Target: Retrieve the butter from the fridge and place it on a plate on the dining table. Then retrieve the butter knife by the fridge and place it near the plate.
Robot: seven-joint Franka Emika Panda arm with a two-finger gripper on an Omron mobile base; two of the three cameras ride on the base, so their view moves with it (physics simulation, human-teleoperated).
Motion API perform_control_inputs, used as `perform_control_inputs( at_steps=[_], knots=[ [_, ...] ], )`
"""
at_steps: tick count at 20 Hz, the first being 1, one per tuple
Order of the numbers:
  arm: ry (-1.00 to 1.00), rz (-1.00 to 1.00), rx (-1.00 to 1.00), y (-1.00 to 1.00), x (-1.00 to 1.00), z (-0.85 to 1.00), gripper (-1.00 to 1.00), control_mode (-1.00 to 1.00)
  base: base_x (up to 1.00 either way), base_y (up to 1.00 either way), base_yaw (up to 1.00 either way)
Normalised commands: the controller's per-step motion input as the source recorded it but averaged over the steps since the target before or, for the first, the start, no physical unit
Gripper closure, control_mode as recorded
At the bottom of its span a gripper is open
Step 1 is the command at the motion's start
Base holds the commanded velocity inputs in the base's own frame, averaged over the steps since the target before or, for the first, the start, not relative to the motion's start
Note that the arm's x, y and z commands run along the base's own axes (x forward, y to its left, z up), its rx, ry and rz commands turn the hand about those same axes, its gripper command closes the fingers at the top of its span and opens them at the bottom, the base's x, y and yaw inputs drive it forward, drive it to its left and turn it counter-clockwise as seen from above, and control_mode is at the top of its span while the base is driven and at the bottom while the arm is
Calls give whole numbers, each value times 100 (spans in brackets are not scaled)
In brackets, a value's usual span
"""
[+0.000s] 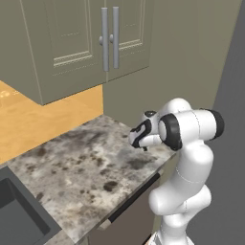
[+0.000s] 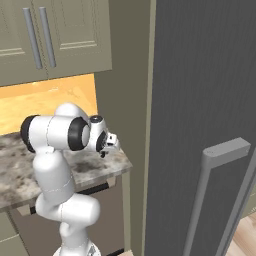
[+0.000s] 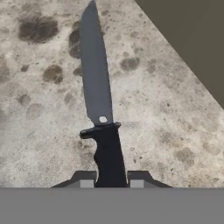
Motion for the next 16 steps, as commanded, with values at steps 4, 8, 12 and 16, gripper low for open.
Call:
perform_control_inputs(
  at_steps=[4, 8, 12, 16],
  knots=[
    [1, -13, 1, 6, -51, 9, 100, -100, 0, 0, 0],
    [0, -5, 6, 10, -93, 71, 100, -100, 0, 0, 0],
    [2, -5, 0, 0, -99, 93, 100, -100, 0, 0, 0],
    [3, -4, -2, 0, -96, 83, 100, -100, 0, 0, 0]
  ],
)
